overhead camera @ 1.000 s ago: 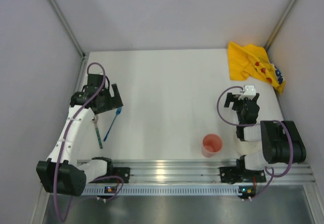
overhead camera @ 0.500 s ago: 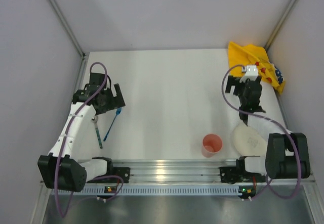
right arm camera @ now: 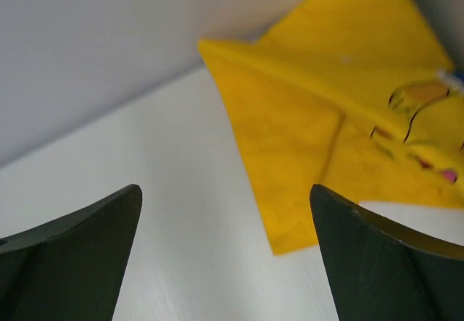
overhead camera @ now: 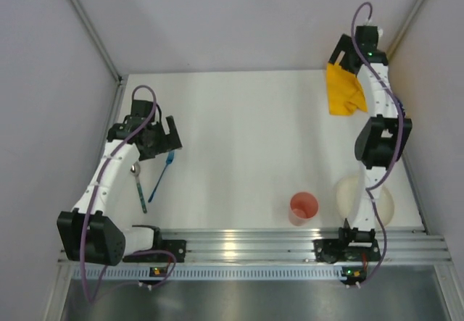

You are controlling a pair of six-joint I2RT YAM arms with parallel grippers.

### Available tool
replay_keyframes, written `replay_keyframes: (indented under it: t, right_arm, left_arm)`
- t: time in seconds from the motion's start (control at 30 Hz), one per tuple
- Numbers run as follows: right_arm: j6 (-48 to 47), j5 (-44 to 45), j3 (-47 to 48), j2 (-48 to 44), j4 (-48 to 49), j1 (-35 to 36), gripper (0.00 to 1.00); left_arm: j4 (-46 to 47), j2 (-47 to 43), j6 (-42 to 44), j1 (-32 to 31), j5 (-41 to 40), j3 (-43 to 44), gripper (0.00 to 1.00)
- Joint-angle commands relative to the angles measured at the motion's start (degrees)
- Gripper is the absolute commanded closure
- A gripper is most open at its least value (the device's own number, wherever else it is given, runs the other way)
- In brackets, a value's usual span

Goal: Set the dinner table for one person

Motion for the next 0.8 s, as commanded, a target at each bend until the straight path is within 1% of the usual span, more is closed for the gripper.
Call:
replay_keyframes:
  t: [0.0, 0.1, 0.23, 0.3, 0.37, 0.47, 0.57, 0.63, 0.77]
  right_arm:
    - [3.84, -2.01, 4.35, 5.59, -23.78, -0.96, 0.0]
    - [5.34, -4.22, 5.23, 7.88, -23.42, -2.29, 0.0]
    - [5.43, -4.4, 6.9, 11.65, -24.12, -2.38, 0.0]
    - [6.04, -4.49, 6.9, 12.8, -25.96, -2.38, 0.0]
    - [6.48, -3.7, 5.77, 14.47, -28.51, -2.29, 0.0]
    - [5.87, -2.3, 2.78, 15.35, -28.87, -1.68, 0.0]
    - [5.35, -1.68, 2.59, 17.02, -29.31, -1.41, 0.0]
    - [5.26, -1.15, 3.12, 18.07, -29.31, -1.32, 0.01]
    - [4.38, -0.89, 7.42, 20.45, -29.14, -1.32, 0.01]
  left_arm:
    - [0.97, -1.76, -0.21, -0.16, -1.11, 2.6, 0.01]
    - [-0.26, -3.16, 0.23, -0.16, -3.31, 1.9, 0.01]
    - [-0.08, -5.1, 0.85, -0.16, -5.86, 0.31, 0.01]
    - [-0.43, -5.37, 1.02, -0.16, -6.57, 0.22, 0.01]
    - [-0.79, -5.02, 1.11, -0.16, -7.18, 0.31, 0.01]
    - [-1.23, -4.49, 1.2, -0.16, -7.45, 0.4, 0.01]
    - [-1.4, -4.4, 1.03, -0.16, -7.54, -0.13, 0.02]
    - [-1.23, -4.49, 1.03, -0.16, -7.62, -0.74, 0.02]
    - [-1.66, -3.96, 1.2, -0.16, -7.71, -0.92, 0.02]
